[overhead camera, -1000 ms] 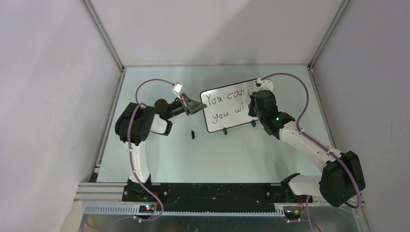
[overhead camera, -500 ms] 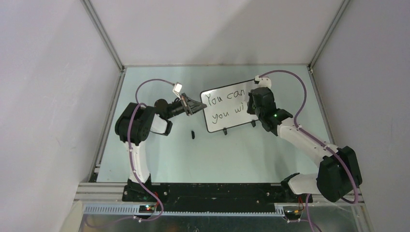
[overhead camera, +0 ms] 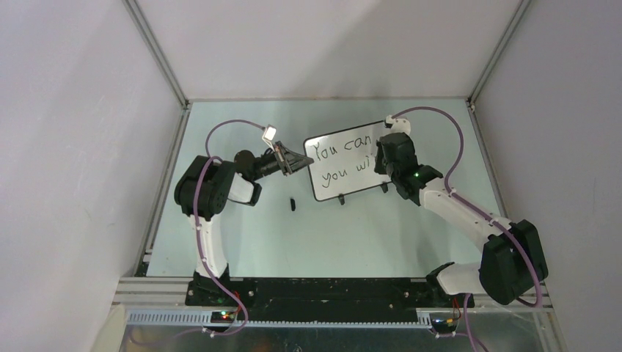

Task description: Write a sentence on the whiteboard

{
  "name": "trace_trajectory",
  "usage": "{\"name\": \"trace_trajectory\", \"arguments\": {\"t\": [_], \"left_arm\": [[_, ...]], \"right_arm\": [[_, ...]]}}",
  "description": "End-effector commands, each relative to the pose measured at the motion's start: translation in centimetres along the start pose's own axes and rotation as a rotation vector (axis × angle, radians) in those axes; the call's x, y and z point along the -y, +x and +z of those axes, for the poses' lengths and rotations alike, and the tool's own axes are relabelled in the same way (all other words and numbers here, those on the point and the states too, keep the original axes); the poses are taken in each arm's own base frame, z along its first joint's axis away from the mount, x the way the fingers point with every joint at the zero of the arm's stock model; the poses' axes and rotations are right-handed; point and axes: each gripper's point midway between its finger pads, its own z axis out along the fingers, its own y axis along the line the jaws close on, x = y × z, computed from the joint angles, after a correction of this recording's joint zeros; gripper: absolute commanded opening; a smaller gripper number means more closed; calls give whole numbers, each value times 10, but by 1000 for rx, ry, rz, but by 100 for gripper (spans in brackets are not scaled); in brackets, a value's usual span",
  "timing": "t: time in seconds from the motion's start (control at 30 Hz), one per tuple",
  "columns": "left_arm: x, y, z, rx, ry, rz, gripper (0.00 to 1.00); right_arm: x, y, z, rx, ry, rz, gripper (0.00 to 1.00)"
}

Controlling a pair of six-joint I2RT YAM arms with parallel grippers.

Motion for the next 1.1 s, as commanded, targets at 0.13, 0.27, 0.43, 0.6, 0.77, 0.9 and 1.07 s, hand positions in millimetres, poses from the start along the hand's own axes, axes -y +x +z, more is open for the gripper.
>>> {"name": "trace_trajectory", "arguments": {"t": [0.13,0.27,0.43,0.6,0.77,0.9,1.07], "left_arm": [[16,-14,2,14,58,63,0],[16,-14,2,16,58,63,0],[17,-15,1,18,57,63,0],[18,-14,1,17,58,64,0],[18,-15,1,17,59,66,0],[18,-15,1,17,58,65,0],[18,-14,2,15,60,64,0]], "right_arm": [[6,2,-5,3,21,26,0],[10,15,-10,-15,23,24,0],[13,24,-15,-24,18,26,0],[13,23,-18,-14,14,22,0],[9,4,-24,46,-14,36,0],[8,-7,-22,59,-13,35,0],[6,-15,-14,62,-5,32,0]]}}
